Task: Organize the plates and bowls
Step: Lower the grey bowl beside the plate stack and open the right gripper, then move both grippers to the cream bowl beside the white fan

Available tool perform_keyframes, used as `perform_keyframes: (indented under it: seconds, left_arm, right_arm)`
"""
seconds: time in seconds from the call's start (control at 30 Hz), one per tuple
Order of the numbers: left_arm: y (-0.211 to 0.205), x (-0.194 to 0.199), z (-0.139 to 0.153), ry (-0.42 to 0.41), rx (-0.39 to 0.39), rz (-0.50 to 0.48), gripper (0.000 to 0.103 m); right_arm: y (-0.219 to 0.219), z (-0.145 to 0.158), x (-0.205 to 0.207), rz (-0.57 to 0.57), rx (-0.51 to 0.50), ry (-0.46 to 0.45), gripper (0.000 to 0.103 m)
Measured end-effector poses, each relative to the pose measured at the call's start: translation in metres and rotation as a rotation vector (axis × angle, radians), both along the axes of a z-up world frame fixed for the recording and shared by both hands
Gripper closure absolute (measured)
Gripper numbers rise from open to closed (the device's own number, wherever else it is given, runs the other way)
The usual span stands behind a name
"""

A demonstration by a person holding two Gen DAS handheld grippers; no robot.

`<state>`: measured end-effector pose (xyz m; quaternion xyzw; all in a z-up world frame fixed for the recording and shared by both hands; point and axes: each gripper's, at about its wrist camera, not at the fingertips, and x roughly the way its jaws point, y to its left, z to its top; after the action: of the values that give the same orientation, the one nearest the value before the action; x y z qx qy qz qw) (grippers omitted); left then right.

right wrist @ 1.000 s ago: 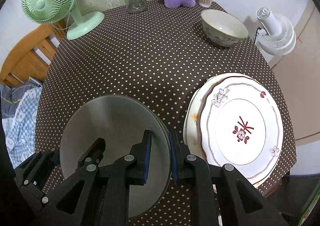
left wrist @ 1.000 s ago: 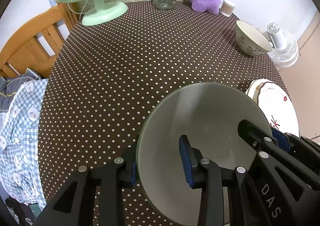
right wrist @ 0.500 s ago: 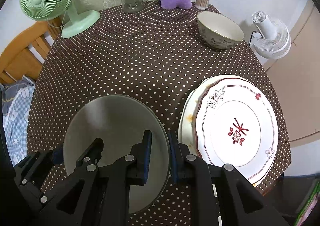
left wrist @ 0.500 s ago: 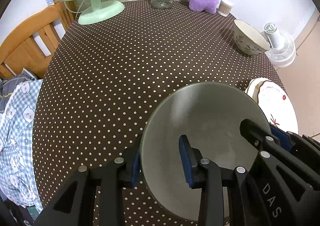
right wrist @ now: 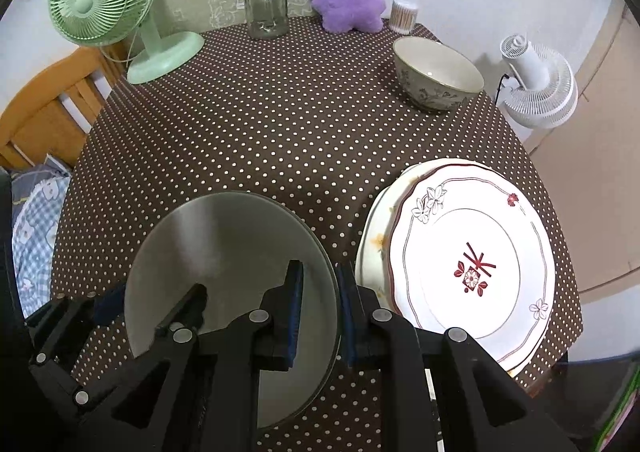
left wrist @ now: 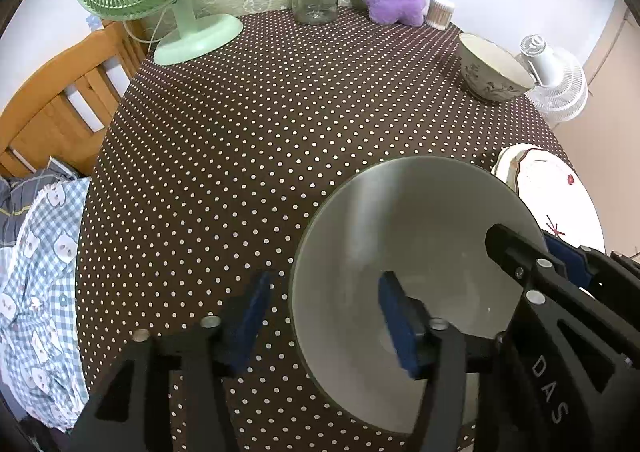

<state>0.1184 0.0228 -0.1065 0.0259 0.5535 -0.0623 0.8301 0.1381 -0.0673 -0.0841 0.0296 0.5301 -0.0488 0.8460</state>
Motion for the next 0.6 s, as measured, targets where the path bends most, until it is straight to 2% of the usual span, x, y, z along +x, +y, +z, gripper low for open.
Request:
perform_keyframes:
  seconds: [0.07, 0.13, 0.37, 0.43, 0.5, 0.6]
  left_arm:
    - [0.001, -0.001, 0.001, -0.002, 0.001, -0.003, 0.031]
    - [0.002, -0.002, 0.003, 0.001, -0.002, -0.009, 0.027]
    - [0.010, -0.007, 0.020, -0.013, -0.013, -0.033, 0.012]
    - [0.010, -0.006, 0.025, -0.021, -0.017, -0.033, 0.011]
    - [0.008, -0.006, 0.029, -0.034, -0.020, -0.035, 0.010]
    - [0.003, -0.005, 0.036, -0.056, -0.003, -0.033, 0.010]
  right_arm:
    - [-0.002, -0.001, -0.001, -0.005, 0.009, 0.010, 0.082]
    - [-0.003, -0.001, -0.002, -0.005, 0.015, 0.015, 0.082]
    - [-0.004, 0.008, -0.007, 0.010, 0.053, 0.018, 0.070]
    - [-0.006, 0.013, -0.008, 0.009, 0.069, 0.005, 0.061]
    - [-0.009, 0.016, -0.009, 0.008, 0.078, -0.010, 0.038]
    - [-0.013, 0.022, -0.010, 0.005, 0.089, -0.036, 0.033]
